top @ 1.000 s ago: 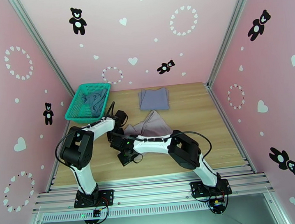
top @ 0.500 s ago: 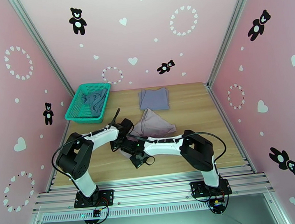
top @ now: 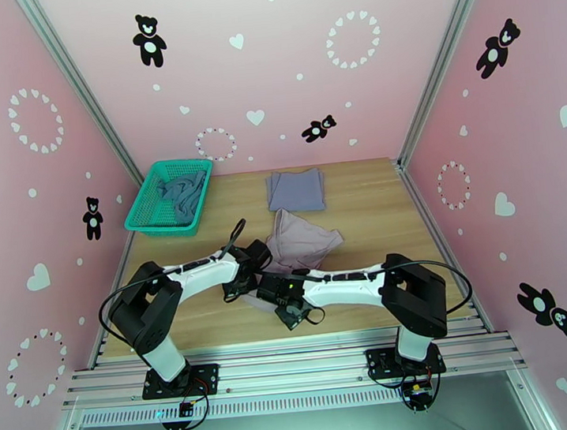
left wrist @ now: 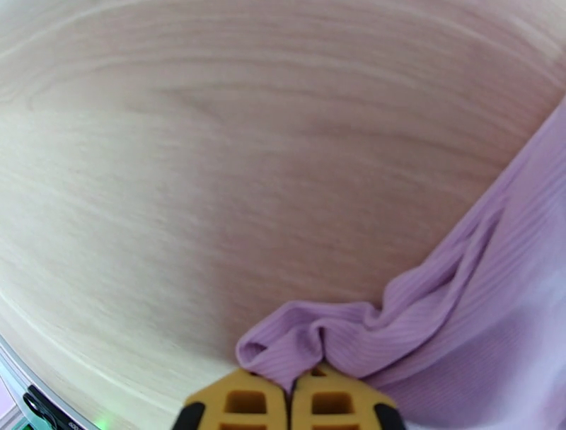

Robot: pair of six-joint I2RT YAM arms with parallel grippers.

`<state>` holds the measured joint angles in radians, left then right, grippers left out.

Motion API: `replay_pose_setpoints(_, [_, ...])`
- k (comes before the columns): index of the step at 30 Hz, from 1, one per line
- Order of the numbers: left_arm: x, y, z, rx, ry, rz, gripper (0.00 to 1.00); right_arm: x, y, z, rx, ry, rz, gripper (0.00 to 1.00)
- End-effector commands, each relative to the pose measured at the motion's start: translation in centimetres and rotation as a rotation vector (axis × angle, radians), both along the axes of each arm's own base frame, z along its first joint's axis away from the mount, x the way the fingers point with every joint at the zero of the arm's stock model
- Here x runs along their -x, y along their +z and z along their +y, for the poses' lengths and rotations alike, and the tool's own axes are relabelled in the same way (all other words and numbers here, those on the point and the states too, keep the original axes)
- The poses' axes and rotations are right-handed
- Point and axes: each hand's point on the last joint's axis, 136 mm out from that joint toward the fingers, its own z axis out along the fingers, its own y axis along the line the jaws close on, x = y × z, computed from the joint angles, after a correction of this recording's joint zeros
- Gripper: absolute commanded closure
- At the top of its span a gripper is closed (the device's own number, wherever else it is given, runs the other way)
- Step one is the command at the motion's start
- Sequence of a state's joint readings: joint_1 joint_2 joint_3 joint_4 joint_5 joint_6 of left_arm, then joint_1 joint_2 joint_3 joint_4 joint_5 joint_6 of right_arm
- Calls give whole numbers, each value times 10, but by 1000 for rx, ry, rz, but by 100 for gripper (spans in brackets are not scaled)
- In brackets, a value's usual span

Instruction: Fold and stack the mixed laundry pile

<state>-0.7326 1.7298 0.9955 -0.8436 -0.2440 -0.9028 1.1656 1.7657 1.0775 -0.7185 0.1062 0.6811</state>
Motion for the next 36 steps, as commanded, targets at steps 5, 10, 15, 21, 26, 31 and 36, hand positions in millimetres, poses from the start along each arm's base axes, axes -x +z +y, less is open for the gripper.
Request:
replay_pose_setpoints(5, [35,-7,4,-6,-6,156,64,3,15,-8,-13,-37,7,71])
replay_pose_setpoints(10, [12,23,-5,-17,-47,91,53,6,47,-1,-95,-22,7,54])
replay_pose_setpoints(15, [-21,79,-12,-40,-102,-5,41,-4,99,-11,-169,-33,-53,42])
replay_pose_setpoints(21, [-95,131,-46,117,-196,-117,33,-64,135,-64,-328,-238,-98,39])
replay_pose_setpoints(26, [-174,126,-80,204,-266,-158,34,-120,139,-128,-376,-470,-152,38])
replay_pose_setpoints(31, [-231,95,-107,256,-297,-153,36,-158,114,-171,-420,-653,-124,40])
replay_pose_setpoints(36, [-261,63,-125,289,-317,-149,36,-189,80,-194,-411,-735,-87,42])
